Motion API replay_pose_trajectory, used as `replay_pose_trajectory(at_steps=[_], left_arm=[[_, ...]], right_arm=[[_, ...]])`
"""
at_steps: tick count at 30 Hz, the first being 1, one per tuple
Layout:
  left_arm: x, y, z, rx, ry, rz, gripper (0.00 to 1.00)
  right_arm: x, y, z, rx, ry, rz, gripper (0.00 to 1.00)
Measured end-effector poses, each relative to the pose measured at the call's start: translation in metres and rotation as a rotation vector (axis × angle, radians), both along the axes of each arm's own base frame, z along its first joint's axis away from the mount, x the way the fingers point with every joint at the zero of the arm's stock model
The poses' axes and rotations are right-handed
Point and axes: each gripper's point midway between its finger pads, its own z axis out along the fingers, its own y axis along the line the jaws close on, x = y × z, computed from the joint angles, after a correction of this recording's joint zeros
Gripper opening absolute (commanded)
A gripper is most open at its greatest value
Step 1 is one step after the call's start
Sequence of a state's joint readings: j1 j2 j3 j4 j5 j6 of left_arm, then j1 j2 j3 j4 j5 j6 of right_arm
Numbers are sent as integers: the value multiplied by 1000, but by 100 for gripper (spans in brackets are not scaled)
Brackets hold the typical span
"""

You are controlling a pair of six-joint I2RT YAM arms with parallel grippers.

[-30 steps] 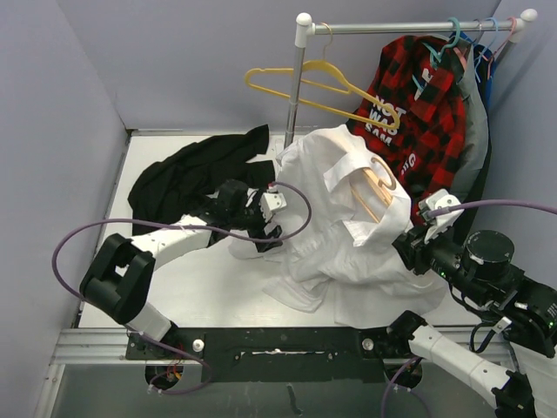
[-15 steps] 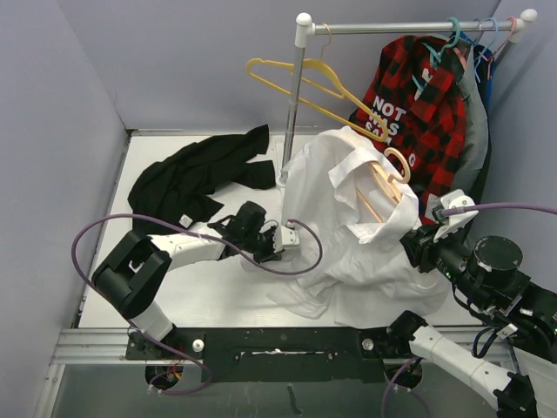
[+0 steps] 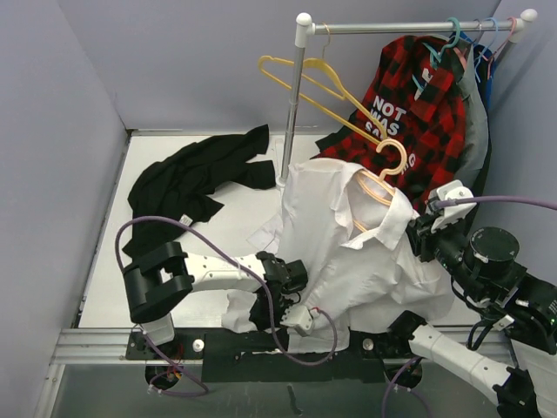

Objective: Place the shirt on the hanger

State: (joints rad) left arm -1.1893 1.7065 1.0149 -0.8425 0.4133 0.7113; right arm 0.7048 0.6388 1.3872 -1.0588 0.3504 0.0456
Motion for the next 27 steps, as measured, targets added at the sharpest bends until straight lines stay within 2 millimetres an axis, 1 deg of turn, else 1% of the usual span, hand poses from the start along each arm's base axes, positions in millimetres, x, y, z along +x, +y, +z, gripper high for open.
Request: replay_pose_trajectory(at_steps=[1,2,3,7,8,9,10,11,12,13,14,16,17,19,21,22,23,24,25,26,27], left_arm=[[-9,6,-5,44,20,-23,0],[-19,12,-6,87,44,-45,0],[-23,14,-8,116,37,-73,0],[-25,17,-10,185,-1,-120,0],[-25,17,-10,192,-7,-125,4],[-25,17,-10,196,-16,-129,21],[-25,16,-9,199,-24,-128,32],[-26,16,-8,208,-25,-113,55],[-27,16,-7,209,-27,-112,70],[-33,16,-2,222,-6,-87,94],[-36,17,3,221,0,-86,97],[-43,22,14,228,31,-63,98],[-36,20,19,206,17,-46,98],[-11,10,37,131,-5,35,98],[33,-11,74,-24,-47,154,98],[59,-21,102,-127,-76,221,98],[85,-29,135,-237,-113,286,98],[107,-32,166,-332,-153,341,98],[130,-32,206,-440,-205,404,98],[145,-30,236,-522,-249,447,98],[155,-28,275,-625,-292,491,98]], right_arm=[[1,1,2,-5,-6,4,0],[2,1,4,-8,-10,5,0],[3,1,5,-11,-13,2,0],[9,1,6,-44,-15,-10,0],[10,1,6,-50,-13,-11,0],[11,1,5,-57,-12,-12,0],[12,2,5,-63,-11,-12,0],[13,2,6,-65,-15,-13,0],[14,2,6,-67,-17,-13,0],[14,2,8,-65,-21,-11,0],[14,3,9,-64,-24,-6,0],[13,4,12,-60,-27,5,0],[12,4,13,-57,-30,5,0],[11,5,18,-46,-39,13,0],[7,7,17,-37,-35,33,0],[4,8,14,-33,-25,50,0],[0,10,9,-31,-10,73,0],[-4,13,3,-28,12,96,0],[-8,15,-3,-31,34,114,0],[-11,17,-10,-37,64,135,0],[-15,20,-20,-48,101,155,0]])
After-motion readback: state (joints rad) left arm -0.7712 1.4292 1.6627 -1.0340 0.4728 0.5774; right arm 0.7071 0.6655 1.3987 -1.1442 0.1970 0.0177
